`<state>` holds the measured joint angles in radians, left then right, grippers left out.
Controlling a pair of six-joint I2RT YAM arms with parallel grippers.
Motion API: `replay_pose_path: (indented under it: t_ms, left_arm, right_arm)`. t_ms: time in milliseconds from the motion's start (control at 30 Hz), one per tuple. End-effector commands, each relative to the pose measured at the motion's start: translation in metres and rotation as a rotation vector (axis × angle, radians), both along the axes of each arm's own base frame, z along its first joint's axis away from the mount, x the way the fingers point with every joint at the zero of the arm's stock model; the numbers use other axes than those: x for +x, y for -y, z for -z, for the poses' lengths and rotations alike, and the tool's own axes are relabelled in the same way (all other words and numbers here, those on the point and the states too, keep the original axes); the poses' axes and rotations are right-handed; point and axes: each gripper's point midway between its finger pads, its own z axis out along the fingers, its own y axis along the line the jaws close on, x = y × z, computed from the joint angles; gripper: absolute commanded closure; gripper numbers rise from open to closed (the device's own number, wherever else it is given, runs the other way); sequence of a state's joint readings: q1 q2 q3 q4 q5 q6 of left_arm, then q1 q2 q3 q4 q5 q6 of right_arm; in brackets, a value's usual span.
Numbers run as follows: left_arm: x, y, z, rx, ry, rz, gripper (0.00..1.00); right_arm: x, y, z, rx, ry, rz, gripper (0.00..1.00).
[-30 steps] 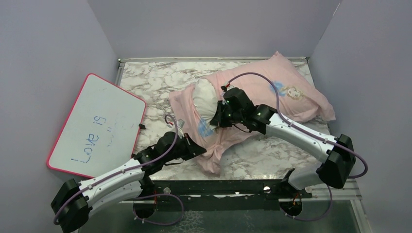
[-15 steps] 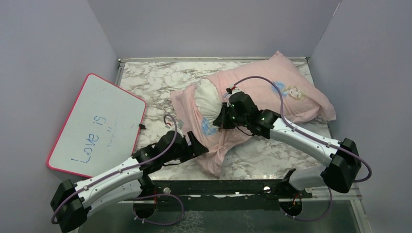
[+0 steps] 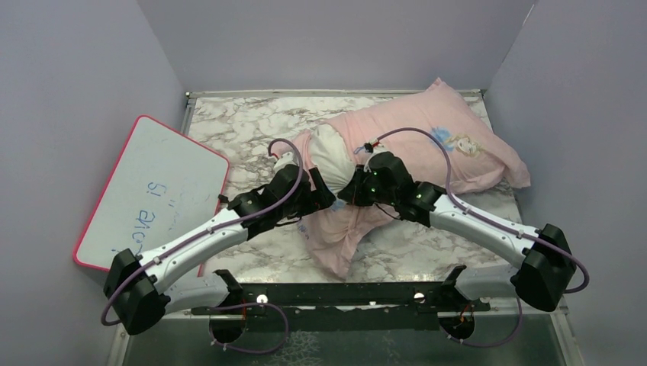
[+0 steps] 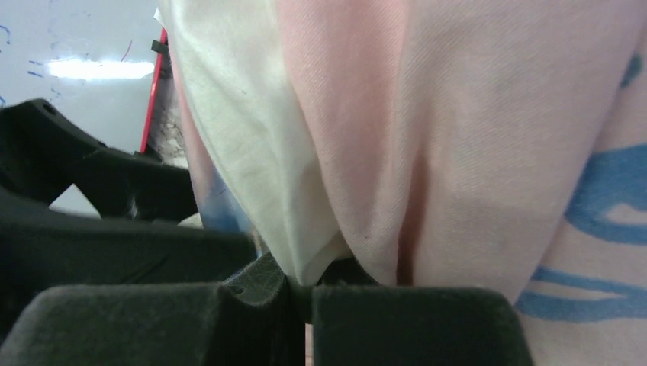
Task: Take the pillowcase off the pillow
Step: Remove the pillow from the pillowcase.
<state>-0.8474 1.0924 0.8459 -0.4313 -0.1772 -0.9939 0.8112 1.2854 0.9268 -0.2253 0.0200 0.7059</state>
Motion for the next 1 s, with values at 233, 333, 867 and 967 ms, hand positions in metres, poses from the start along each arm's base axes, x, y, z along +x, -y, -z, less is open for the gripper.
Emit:
replay_pose_path:
  t_ms: [233,333,867,967]
  left_arm:
    - [-0.002,-0.021,0.064,0.121,-0.114,0.016,0.97]
    - [-0.038,-0.041,0.100,0.119,-0.219,0.016,1.00]
    - [-0.096,-0.073,0.130,-0.023,-0.295,-0.020,1.00]
    - [-0.076,-0.067,0.100,-0.025,-0.191,-0.017,1.00]
  right_arm:
    - [0.028,0.018,-0.036,0.005,0.121,0.137,0.99]
    - [0.046,0.025,-0.067,0.002,0.204,0.207,0.99]
    - [0.015,-0.002,-0.086,0.081,0.225,-0.085,0.99]
    - [-0.013,0.022,-0.013,-0.026,0.069,-0.094,0.99]
